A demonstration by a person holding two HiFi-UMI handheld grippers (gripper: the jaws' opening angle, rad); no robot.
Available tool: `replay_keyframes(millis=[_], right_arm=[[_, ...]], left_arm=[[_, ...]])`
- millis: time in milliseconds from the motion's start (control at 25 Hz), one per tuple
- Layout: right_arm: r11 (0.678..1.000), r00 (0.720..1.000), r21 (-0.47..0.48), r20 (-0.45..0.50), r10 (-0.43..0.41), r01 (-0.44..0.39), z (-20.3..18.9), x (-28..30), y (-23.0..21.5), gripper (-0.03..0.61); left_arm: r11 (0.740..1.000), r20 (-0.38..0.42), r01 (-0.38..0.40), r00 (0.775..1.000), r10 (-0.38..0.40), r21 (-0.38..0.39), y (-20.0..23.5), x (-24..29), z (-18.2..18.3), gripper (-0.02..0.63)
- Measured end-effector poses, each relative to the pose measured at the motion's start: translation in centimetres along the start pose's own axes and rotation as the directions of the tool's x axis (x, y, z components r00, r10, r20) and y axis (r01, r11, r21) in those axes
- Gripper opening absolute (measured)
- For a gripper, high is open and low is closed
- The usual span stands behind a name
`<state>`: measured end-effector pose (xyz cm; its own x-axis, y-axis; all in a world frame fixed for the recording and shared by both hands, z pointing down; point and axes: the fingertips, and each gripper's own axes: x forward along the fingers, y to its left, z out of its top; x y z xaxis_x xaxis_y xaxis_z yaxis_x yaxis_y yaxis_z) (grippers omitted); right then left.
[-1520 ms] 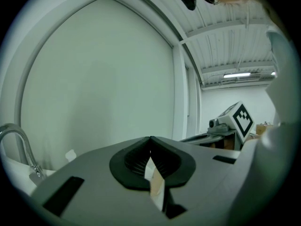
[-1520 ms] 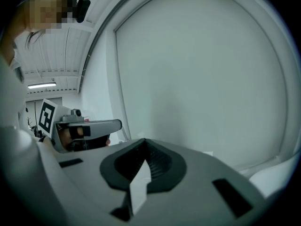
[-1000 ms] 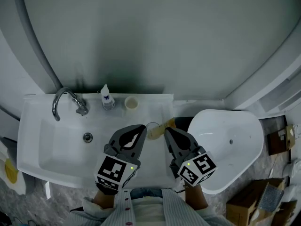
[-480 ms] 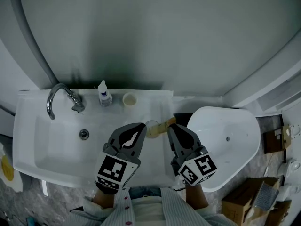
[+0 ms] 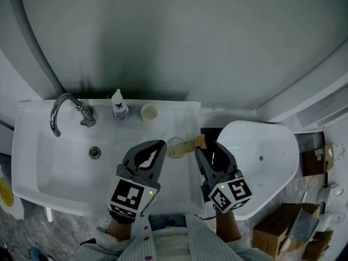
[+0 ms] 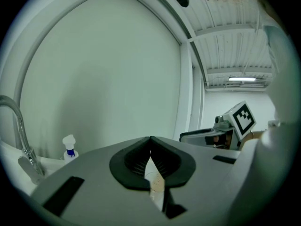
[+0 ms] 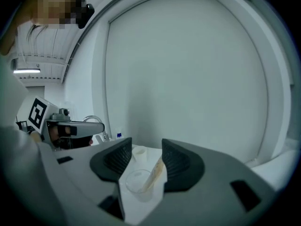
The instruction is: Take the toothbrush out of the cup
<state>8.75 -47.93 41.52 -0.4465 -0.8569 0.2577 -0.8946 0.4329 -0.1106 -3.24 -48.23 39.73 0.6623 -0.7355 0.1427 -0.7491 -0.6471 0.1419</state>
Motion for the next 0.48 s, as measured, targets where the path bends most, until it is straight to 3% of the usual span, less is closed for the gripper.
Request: replay_keyframes(millis=[480], right_arm=[[0.996,0.994,0.092,-0.105,-0.004,0.014,-4.1,1.9,-1.4,0.253]], left_arm=[[0.999,-0.027,-0.028,0.999,0.027,-0.034,1.2,0.3,-1.8,0.017]])
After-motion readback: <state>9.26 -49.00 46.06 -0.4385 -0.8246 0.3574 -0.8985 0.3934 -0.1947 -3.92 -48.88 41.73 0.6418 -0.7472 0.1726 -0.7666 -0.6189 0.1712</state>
